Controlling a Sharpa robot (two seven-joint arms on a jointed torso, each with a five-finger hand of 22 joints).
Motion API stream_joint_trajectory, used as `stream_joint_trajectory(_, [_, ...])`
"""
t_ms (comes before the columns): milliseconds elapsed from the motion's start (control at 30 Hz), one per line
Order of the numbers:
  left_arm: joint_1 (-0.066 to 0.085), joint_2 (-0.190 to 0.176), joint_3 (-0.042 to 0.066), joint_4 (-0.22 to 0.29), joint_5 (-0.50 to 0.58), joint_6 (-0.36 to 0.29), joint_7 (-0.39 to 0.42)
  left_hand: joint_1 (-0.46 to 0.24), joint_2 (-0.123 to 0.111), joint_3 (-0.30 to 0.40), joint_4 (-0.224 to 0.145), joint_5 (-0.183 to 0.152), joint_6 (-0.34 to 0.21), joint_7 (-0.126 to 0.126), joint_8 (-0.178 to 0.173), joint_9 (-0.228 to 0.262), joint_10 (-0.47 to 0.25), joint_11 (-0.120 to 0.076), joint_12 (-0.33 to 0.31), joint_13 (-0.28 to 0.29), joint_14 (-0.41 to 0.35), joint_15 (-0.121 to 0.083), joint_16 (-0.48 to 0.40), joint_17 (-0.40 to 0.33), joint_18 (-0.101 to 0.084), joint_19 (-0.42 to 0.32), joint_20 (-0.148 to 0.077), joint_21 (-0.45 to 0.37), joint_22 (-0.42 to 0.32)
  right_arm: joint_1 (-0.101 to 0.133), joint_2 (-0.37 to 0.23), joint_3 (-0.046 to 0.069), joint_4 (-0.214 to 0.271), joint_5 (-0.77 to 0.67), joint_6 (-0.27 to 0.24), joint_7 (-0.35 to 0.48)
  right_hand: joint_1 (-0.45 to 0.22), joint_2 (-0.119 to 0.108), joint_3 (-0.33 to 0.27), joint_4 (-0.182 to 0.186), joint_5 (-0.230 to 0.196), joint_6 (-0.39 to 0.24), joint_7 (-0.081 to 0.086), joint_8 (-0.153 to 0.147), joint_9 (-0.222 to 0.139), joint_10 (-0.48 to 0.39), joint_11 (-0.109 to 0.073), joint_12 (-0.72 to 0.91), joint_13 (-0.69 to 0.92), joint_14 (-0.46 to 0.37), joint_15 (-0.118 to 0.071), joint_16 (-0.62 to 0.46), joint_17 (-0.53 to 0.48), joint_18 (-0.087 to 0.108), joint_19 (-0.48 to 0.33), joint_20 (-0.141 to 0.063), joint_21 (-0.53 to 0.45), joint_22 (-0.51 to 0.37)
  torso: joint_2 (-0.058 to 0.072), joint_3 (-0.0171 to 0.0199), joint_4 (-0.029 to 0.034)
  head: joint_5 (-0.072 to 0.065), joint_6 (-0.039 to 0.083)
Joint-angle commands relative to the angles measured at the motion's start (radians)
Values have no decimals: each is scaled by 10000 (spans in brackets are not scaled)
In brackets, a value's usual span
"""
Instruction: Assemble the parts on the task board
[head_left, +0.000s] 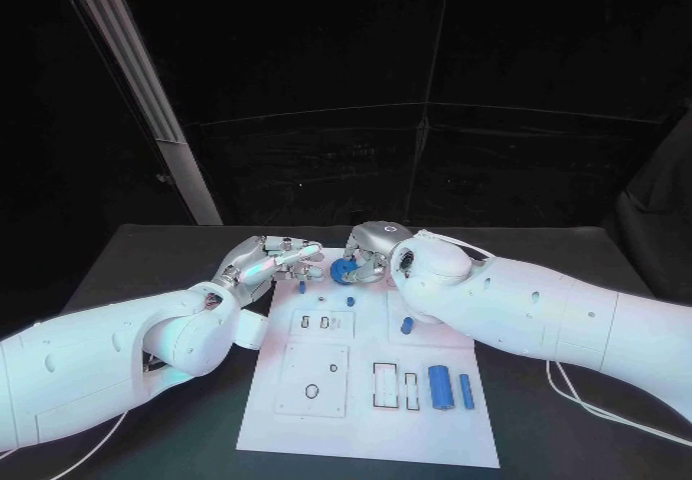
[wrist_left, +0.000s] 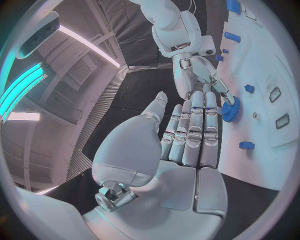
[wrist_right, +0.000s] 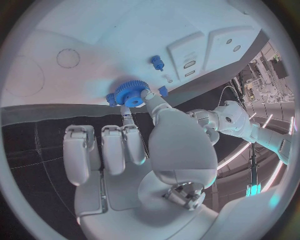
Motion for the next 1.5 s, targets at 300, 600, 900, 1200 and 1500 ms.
stream_joint_trajectory(300, [21, 6, 8, 9, -34, 46, 97, 80, 33, 12, -74, -13, 72, -2, -63, -11, 58, 2, -64, -15, -2, 37, -36, 15, 116, -10, -11, -34, -11, 5, 113, -14, -212, -156, 156, -30, -346, -268, -172, 7, -1024, -1051, 205, -52, -145, 174, 208, -465, 1064, 630, 132, -134, 593, -152, 1038, 87, 43, 2634, -1, -1, 0, -2, -18])
stream_joint_trajectory(600, [24, 2, 8, 7, -34, 61, 77, 80, 33, 12, -74, -13, 72, -2, -63, -11, 58, 2, -64, -15, -2, 37, -36, 15, 116, -10, -11, -34, -11, 4, 122, -19, -207, -14, 455, 26, -768, -694, -721, 1262, -1866, -1201, 241, 0, -109, 136, 267, -547, 1014, 634, 191, -156, 602, -152, 1038, 153, 43, 2634, 0, 2, -6, -9, -39])
stream_joint_trajectory(900, [26, 2, 8, 3, -34, 67, 64, 80, 33, 12, -74, -13, 72, -2, -63, -11, 58, 2, -64, -15, -2, 37, -36, 15, 116, -10, -11, -34, -11, 3, -2, -21, -152, 188, -36, 59, -709, -858, -818, 2819, -1847, -1106, 226, 1, -106, 172, 246, -498, 1075, 649, 173, -145, 659, -152, 1038, 144, 43, 2634, -3, 4, 2, -19, -34])
stream_joint_trajectory(1200, [26, -47, 8, 1, -34, 73, 79, 82, 51, 6, -105, -12, 82, -6, -85, -13, 74, 0, -93, -18, 4, 38, -62, 23, 117, -14, -8, -40, -22, -11, -1605, -25, 1045, 1750, -1694, 1606, 225, -551, -516, 2376, -1446, -997, 198, 6, -102, 168, 214, -518, 1074, 606, 144, -247, 497, -144, 1018, 112, 29, 2603, -46, 7, -58, -48, 38])
stream_joint_trajectory(1500, [27, -82, 8, -8, -34, 57, 100, 92, 52, 6, -123, -9, 86, -10, -91, -13, 80, -1, -102, -19, 7, 37, -71, 26, 118, -15, -8, -42, -26, 4, -3806, -29, 1893, 4345, -712, 3194, 1243, -670, -383, 1247, -1591, -533, 114, 101, -56, 89, 135, -652, 983, 587, 88, -312, 450, -62, 809, 66, -127, 2276, -147, 55, -259, -43, 106])
